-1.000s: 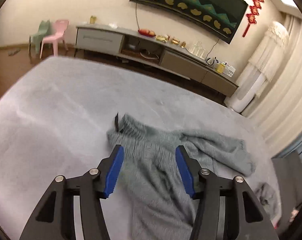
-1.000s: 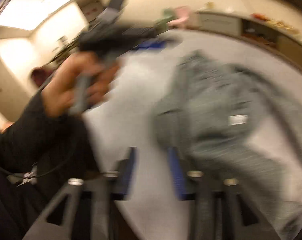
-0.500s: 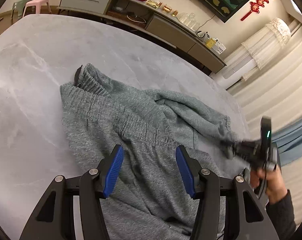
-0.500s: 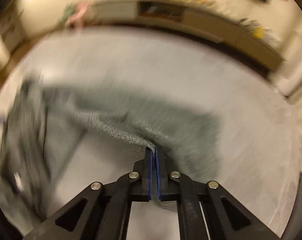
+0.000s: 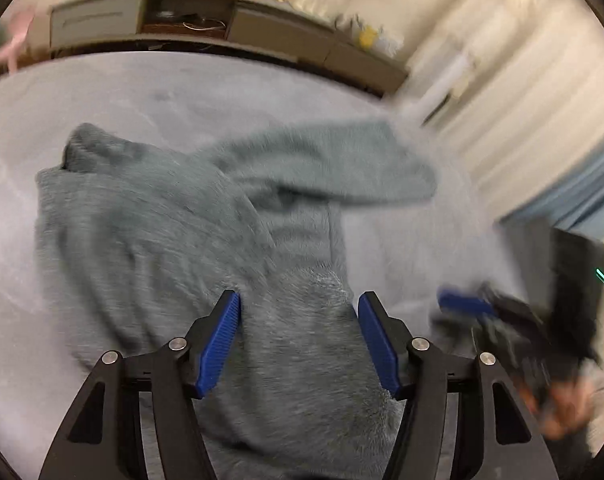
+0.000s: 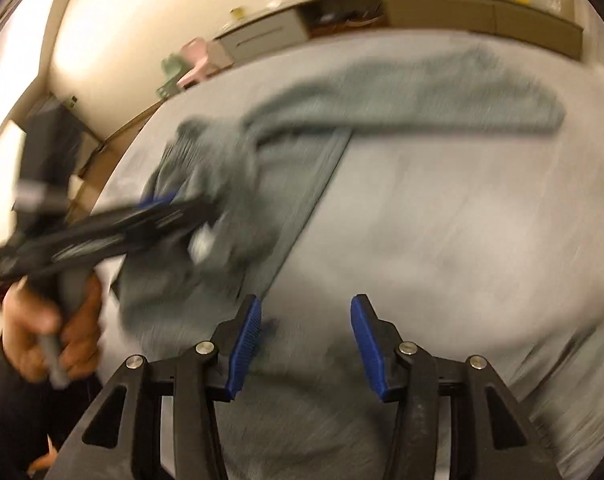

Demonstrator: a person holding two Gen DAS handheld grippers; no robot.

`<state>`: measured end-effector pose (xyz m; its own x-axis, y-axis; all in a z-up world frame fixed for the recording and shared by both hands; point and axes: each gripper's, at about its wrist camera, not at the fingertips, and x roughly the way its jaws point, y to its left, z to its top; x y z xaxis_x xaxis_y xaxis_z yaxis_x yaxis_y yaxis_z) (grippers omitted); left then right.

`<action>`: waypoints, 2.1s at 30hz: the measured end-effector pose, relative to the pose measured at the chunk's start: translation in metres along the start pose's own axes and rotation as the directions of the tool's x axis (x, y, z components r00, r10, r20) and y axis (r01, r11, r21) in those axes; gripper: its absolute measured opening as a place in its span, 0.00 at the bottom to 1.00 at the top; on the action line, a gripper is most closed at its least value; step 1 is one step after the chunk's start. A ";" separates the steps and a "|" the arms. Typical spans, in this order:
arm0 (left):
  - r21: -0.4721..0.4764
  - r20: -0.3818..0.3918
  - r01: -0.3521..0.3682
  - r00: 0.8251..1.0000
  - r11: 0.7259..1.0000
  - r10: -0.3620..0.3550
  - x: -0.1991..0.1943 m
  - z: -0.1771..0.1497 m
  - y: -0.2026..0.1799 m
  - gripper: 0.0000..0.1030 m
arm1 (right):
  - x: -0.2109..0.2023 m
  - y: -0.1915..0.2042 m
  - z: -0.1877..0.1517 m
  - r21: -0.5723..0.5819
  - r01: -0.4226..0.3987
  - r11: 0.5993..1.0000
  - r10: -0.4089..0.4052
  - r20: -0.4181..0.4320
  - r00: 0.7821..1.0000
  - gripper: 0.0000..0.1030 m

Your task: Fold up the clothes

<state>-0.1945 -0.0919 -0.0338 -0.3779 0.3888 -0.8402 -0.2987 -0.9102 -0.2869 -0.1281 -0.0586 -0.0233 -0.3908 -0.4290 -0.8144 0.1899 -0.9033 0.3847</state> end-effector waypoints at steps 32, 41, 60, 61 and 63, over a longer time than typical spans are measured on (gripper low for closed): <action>-0.060 0.132 -0.295 0.945 0.954 0.301 -0.246 -0.126 0.110 0.42 | -0.016 -0.066 0.092 -0.236 0.370 0.898 -0.371 0.044 0.928 0.66; 0.154 0.249 -0.255 0.945 0.954 0.213 -0.247 -0.038 0.093 0.68 | 0.065 -0.071 0.160 -0.339 0.307 0.889 -0.322 0.013 0.947 0.66; 0.463 -0.052 -0.074 0.992 0.883 0.111 -0.001 0.024 0.091 0.10 | 0.025 -0.083 0.154 -0.349 0.287 0.892 -0.268 0.101 0.958 0.06; 0.462 -0.013 -0.117 0.990 0.879 0.138 -0.007 0.022 0.086 0.09 | 0.003 -0.083 0.156 -0.319 0.283 0.905 -0.250 0.140 0.958 0.06; 0.410 0.089 -0.146 0.989 0.900 0.120 -0.041 0.024 0.084 0.07 | -0.063 -0.083 0.162 -0.254 0.264 0.930 -0.205 0.236 0.950 0.06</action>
<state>-0.2253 -0.1805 -0.0124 -0.4874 0.2881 -0.8243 -0.5733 -0.8177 0.0532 -0.2651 0.0429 0.0659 -0.6225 -0.2230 -0.7501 0.3021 -0.9527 0.0325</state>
